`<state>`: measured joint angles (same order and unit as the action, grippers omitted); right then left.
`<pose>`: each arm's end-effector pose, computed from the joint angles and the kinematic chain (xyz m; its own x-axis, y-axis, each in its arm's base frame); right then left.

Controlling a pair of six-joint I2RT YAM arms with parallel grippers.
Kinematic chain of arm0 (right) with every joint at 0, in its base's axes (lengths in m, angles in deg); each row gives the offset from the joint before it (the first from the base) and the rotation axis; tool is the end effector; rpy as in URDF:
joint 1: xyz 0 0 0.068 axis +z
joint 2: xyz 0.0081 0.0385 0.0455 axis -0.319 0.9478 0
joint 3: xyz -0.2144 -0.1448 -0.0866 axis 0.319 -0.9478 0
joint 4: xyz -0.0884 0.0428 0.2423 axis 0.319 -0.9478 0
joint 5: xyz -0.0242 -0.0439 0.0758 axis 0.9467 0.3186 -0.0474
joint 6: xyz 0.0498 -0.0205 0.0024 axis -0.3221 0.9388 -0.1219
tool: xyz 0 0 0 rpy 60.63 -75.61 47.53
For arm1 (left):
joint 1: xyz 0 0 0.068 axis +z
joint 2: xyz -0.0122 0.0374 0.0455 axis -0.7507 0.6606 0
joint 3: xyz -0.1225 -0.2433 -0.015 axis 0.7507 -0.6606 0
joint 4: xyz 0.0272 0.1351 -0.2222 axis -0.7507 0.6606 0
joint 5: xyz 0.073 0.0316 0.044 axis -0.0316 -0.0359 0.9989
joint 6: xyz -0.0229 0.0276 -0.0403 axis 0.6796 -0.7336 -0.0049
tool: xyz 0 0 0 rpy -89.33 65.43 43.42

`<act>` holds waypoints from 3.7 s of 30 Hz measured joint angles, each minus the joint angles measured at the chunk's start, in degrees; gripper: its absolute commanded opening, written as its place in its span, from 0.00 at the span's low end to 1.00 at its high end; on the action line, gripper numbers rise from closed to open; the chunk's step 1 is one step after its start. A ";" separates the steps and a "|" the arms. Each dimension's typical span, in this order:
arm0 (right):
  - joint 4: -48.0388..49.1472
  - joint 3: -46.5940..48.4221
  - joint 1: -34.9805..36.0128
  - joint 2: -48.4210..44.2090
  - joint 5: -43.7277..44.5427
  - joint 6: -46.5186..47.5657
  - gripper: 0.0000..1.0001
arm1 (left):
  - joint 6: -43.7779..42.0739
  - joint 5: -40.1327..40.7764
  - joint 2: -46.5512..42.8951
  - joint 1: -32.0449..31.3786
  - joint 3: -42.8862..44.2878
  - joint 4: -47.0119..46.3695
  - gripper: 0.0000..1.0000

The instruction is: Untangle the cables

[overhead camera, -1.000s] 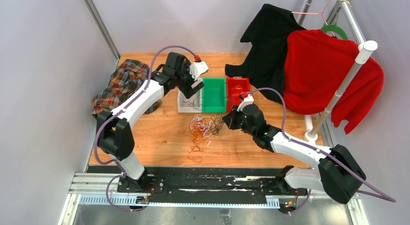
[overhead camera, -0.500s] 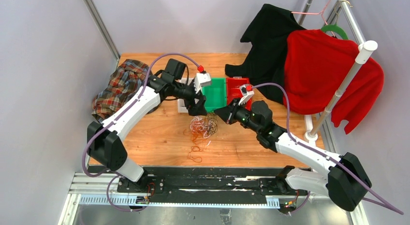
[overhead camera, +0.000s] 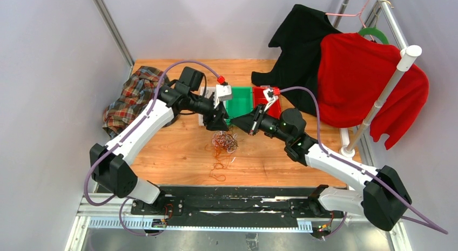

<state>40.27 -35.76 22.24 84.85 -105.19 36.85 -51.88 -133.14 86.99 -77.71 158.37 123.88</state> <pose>0.1892 0.1812 0.3040 -0.5431 0.3696 -0.7540 -0.7101 0.2771 0.6473 0.2516 -0.1705 0.3438 -0.2048 0.4896 -0.8476 0.9788 0.1061 -0.1752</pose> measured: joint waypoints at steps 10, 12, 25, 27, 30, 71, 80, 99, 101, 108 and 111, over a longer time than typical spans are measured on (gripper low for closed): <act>2.25 1.22 0.00 0.15 -2.29 -2.69 0.01 | -0.92 -0.85 -1.14 -0.15 -4.42 1.27 0.16; 2.34 1.60 0.00 -0.44 -2.27 -2.93 0.01 | -0.28 -0.83 -1.31 -0.26 -4.72 1.22 0.03; -5.66 1.68 0.00 -7.85 2.97 1.09 0.02 | 13.00 7.52 -6.16 -0.33 1.42 1.18 0.01; -7.02 1.68 0.00 -9.27 4.02 2.08 0.01 | 14.25 9.01 -7.54 -0.33 2.75 1.20 0.01; -7.32 1.70 0.00 -10.16 4.74 2.62 0.01 | 14.93 9.73 -9.84 -0.33 3.96 1.20 0.54; -33.29 -8.26 -1.92 -13.42 22.58 11.13 0.42 | -19.82 24.59 13.38 -18.49 -4.96 0.39 0.43; -33.31 -8.31 -2.56 -13.35 22.53 11.32 0.47 | -18.51 27.30 12.74 -20.28 -5.35 -1.79 0.01; -21.97 16.35 0.37 16.63 14.69 17.53 0.46 | -6.47 24.11 -12.61 -20.26 10.75 11.87 0.00; -21.05 21.29 2.12 22.82 13.88 17.66 0.42 | -5.16 23.69 -14.45 -20.26 10.82 12.85 0.00; -17.81 23.06 6.12 38.23 11.26 17.31 0.33 | -3.63 23.98 -20.57 -20.26 12.04 16.24 0.00; -16.57 17.09 7.63 38.99 11.52 16.65 0.32 | -3.80 25.05 -22.38 -20.26 13.99 16.68 0.01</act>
<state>23.70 -18.67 29.87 123.85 -93.67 53.50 -55.68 -108.10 64.61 -97.98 172.36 140.56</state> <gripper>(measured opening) 0.335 0.011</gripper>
